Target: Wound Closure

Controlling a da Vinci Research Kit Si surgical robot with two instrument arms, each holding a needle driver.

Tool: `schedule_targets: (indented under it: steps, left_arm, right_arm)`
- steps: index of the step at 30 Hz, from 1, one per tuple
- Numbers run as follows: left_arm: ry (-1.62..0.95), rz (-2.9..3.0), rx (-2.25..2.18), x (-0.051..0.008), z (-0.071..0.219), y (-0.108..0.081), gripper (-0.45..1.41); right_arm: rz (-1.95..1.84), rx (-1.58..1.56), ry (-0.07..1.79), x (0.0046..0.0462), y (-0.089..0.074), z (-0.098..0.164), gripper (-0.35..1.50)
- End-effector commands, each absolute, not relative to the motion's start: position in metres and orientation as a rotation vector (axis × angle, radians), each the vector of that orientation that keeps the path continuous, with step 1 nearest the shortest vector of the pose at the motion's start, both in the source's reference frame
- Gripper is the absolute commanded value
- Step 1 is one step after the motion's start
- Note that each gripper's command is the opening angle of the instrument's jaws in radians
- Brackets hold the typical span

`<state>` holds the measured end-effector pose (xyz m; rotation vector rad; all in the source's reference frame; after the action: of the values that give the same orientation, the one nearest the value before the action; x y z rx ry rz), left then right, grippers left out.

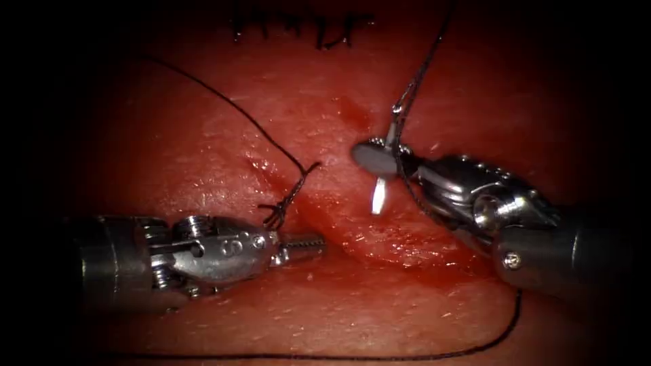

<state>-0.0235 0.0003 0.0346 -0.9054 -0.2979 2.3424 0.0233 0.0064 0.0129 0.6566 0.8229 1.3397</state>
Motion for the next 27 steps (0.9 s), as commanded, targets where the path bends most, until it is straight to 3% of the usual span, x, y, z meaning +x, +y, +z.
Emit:
schedule_targets:
  steps: [1,13,27]
  left_arm:
    - [-0.299,2.343,-0.906,-0.0241,0.0352,0.0001,-0.13]
    - [-0.298,2.341,-0.903,-0.0244,0.035,-0.0001,-0.13]
    - [-0.301,2.339,-0.903,-0.0245,0.0346,0.0,-0.13]
  right_arm:
    - [1.346,0.661,0.805,0.0237,0.0058,0.0129,-0.35]
    - [1.51,0.665,0.723,0.0228,0.0074,0.0126,-0.35]
    - [1.639,1.007,0.618,0.0226,0.0056,0.0124,-0.35]
